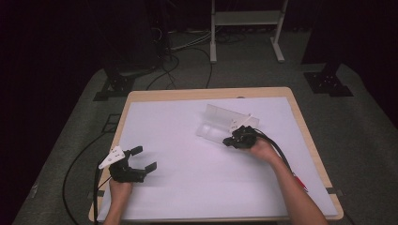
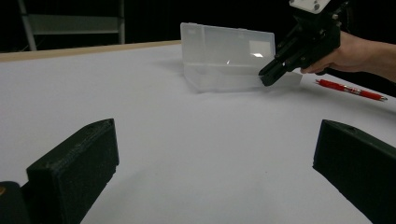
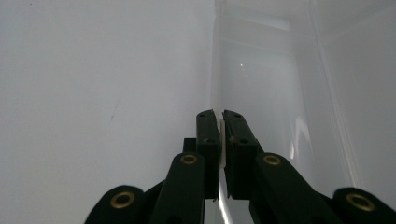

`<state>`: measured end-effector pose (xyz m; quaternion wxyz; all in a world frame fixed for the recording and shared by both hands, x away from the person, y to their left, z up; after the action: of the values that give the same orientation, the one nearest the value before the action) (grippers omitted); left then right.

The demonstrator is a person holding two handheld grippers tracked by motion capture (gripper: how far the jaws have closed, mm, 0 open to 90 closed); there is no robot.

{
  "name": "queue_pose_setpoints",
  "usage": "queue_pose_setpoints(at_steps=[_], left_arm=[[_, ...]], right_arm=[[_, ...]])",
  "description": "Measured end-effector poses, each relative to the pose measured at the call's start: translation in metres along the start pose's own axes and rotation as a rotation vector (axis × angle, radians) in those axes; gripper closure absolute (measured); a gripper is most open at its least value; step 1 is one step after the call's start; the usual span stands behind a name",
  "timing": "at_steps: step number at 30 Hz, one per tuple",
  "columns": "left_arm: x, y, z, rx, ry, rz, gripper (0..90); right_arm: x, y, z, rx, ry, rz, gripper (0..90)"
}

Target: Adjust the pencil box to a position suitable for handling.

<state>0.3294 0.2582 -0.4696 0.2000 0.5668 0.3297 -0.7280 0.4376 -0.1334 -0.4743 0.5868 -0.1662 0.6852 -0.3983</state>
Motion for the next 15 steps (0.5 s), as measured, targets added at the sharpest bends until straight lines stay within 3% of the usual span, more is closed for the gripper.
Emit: queue_pose_setpoints(at_steps=[8,15], left_arm=[[0.000,0.000,-0.001,-0.004,-0.013,-0.001,0.0],[0.000,0.000,-0.001,-0.003,-0.014,-0.002,0.0]], right_arm=[[-0.009,-0.010,-0.006,0.009,-0.035,0.037,85.2],[-0.017,-0.022,-0.021,-0.028,-0.078,0.063,85.1]])
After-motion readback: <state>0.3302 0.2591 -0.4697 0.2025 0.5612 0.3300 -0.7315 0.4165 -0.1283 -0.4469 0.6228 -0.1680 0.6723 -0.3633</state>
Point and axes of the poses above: each handheld gripper's, and its own axes: y roughly forward along the jaws, x roughly out of its underside, z roughly to its right, the point moved 3 cm from there along y, roughly forward along the jaws, and after that the axes turned 4 degrees about -x, right-handed, at the moved point
